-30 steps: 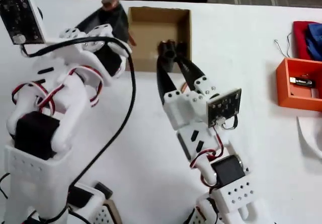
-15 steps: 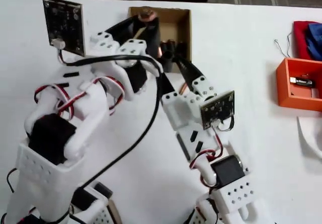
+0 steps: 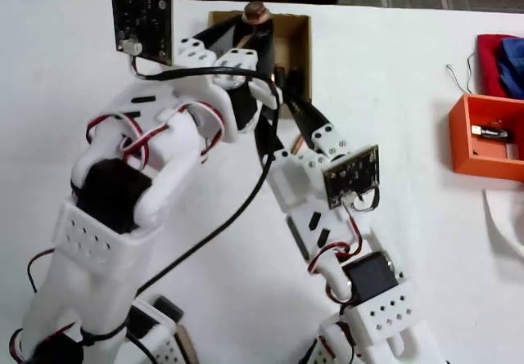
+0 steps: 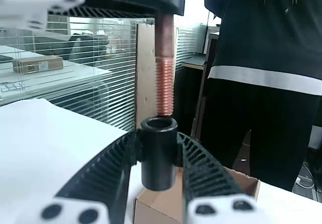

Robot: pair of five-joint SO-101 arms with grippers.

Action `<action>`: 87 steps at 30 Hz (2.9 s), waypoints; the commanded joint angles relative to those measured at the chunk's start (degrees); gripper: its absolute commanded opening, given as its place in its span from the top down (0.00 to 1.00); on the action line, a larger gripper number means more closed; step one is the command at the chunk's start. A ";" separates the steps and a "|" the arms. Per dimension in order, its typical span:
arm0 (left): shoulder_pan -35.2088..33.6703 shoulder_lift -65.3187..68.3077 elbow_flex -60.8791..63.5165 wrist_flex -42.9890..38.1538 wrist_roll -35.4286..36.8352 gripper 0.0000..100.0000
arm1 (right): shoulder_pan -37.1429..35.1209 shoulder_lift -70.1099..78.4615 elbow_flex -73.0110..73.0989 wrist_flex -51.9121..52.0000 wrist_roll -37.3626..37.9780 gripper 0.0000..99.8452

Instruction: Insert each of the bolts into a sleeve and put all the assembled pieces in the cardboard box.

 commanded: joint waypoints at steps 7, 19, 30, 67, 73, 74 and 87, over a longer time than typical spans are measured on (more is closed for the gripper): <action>0.88 -2.90 -1.36 1.67 -0.26 0.97 | -0.31 -0.66 -0.97 -0.13 0.53 0.98; 3.25 -3.78 -0.84 5.45 -0.26 0.97 | -0.31 -0.66 -0.97 -0.13 0.53 0.98; 4.75 -3.60 -0.75 7.21 -3.08 0.97 | -0.31 -0.66 -0.97 -0.13 0.62 0.98; 0.09 -8.88 7.60 18.64 -7.91 0.80 | -0.22 -1.01 -0.97 -0.13 0.88 0.98; -2.55 -9.93 3.38 18.11 -7.91 0.80 | -0.22 -0.92 -0.97 -0.13 0.88 0.98; -3.43 -10.11 2.07 18.02 -7.91 0.80 | -0.22 -0.75 -0.97 -0.13 0.88 0.98; -27.34 -9.76 -3.47 29.10 -8.09 0.80 | 2.33 9.54 -20.22 23.43 0.26 0.98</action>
